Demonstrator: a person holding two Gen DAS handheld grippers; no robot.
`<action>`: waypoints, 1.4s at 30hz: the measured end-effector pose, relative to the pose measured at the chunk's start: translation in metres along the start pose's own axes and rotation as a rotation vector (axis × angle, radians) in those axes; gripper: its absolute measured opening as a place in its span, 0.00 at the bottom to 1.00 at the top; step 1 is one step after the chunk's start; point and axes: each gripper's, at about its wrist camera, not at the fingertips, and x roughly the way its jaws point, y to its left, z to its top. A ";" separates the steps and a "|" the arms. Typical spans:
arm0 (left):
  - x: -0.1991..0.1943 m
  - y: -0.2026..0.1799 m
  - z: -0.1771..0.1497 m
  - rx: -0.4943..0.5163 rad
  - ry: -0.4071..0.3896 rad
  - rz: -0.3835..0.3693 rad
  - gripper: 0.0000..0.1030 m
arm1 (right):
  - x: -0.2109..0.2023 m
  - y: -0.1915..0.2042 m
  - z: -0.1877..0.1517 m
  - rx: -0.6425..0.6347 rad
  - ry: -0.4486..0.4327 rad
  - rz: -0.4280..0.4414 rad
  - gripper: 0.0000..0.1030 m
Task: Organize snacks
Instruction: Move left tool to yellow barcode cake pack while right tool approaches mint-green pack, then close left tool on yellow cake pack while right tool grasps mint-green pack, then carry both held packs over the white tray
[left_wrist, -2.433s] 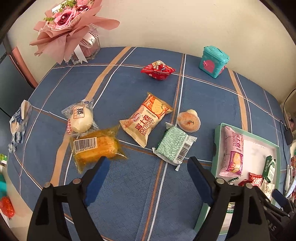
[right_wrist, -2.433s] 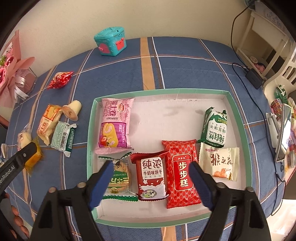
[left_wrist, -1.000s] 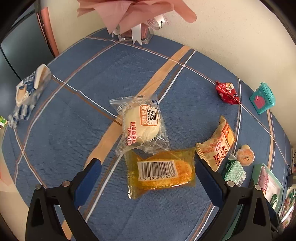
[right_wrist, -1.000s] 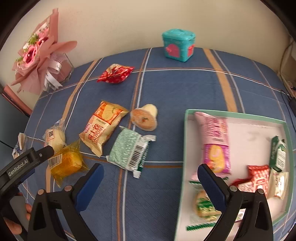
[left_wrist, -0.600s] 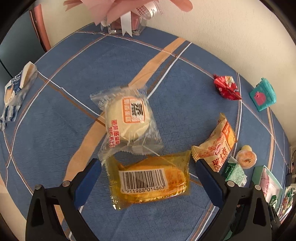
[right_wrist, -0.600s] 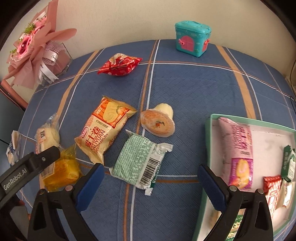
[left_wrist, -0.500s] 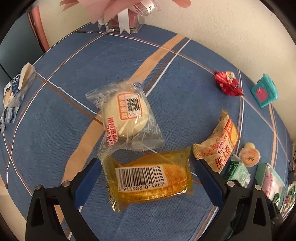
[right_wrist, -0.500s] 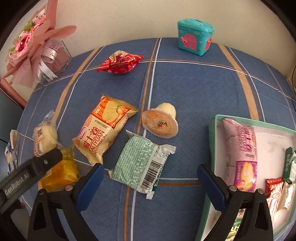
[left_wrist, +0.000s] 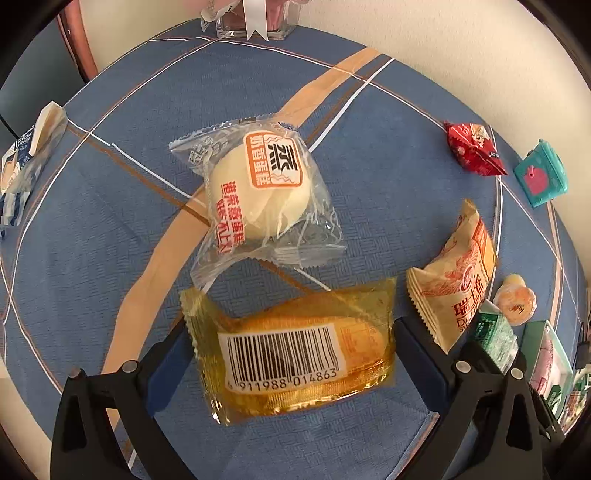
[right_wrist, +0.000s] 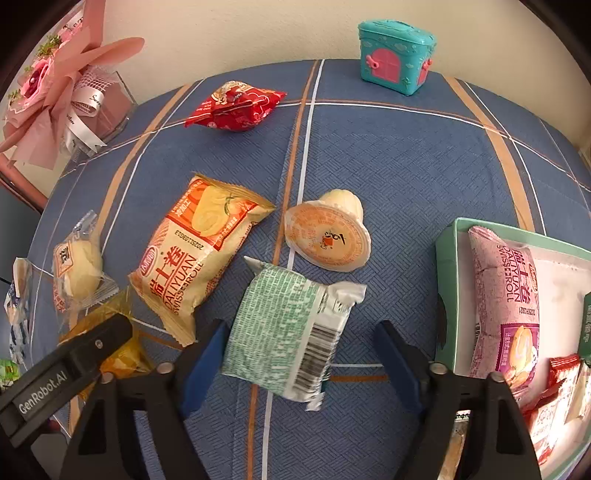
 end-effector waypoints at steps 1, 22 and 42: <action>0.000 -0.002 0.000 0.001 0.002 0.002 1.00 | 0.000 0.000 0.000 0.001 0.000 0.000 0.69; -0.042 -0.003 -0.026 0.002 -0.035 -0.041 0.78 | -0.030 -0.022 -0.025 0.053 0.030 0.018 0.52; -0.113 -0.046 -0.052 0.103 -0.166 -0.090 0.78 | -0.113 -0.053 -0.044 0.071 -0.074 0.028 0.52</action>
